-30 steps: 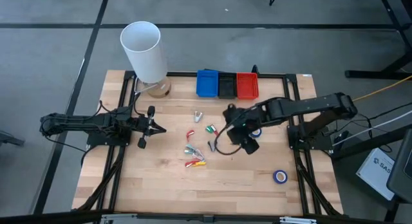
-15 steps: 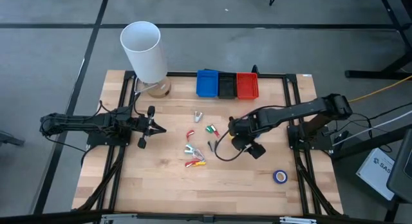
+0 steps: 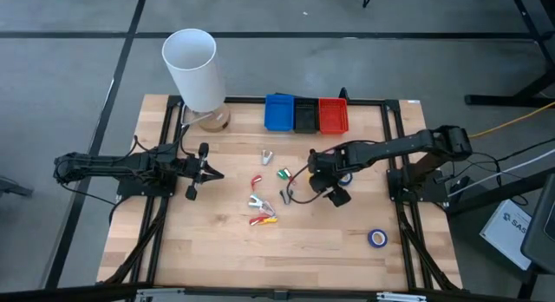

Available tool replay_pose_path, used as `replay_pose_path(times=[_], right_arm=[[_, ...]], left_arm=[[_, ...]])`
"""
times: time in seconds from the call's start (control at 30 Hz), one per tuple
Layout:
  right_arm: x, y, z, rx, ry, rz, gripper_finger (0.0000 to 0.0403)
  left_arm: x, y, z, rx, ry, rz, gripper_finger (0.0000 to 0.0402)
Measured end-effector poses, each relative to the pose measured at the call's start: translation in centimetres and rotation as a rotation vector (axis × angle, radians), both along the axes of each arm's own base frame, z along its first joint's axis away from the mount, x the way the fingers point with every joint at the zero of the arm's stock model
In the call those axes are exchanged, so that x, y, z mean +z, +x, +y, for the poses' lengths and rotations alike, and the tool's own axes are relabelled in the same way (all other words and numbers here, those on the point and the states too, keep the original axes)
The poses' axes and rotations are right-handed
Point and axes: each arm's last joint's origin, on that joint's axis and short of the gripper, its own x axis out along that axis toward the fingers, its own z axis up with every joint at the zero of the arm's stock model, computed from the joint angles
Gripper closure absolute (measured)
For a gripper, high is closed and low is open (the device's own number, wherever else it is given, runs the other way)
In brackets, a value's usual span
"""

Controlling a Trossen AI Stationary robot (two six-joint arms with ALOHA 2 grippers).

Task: Pick and place Stapler, Stapler remover, tape
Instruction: Put the yellow tape into the red bin

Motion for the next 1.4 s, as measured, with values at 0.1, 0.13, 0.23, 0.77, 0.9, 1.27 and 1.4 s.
replay_pose_path(times=[0.1, 0.13, 0.23, 0.77, 0.9, 1.27, 1.4], right_arm=[[-0.9, 0.3, -0.3, -0.015, 0.000, 0.028, 0.0093], [-1.3, 0.4, -0.4, -0.023, 0.001, 0.045, 0.0093], [-2.5, 0.8, -0.4, -0.039, 0.003, 0.084, 0.0093], [-4.3, 1.3, -0.8, -0.078, -0.134, 0.115, 0.0252], [-4.3, 1.3, -0.6, -0.075, -0.134, 0.119, 0.0340], [-3.6, 1.7, -0.6, -0.076, -0.133, 0.114, 0.0358], [-2.7, 2.1, -0.8, -0.081, -0.132, 0.112, 0.0362]], left_arm=[[0.0, 0.0, 0.0, 0.000, 0.000, 0.001, 0.0386], [0.0, 0.0, 0.0, 0.000, 0.000, 0.000, 0.0386], [0.0, 0.0, 0.0, 0.000, 0.000, 0.000, 0.0386], [0.0, 0.0, 0.0, 0.000, 0.000, 0.001, 0.0386], [0.0, 0.0, 0.0, 0.000, 0.000, 0.000, 0.0386], [0.0, 0.0, 0.0, 0.000, 0.000, 0.001, 0.0386], [0.0, 0.0, 0.0, 0.000, 0.000, 0.001, 0.0386]])
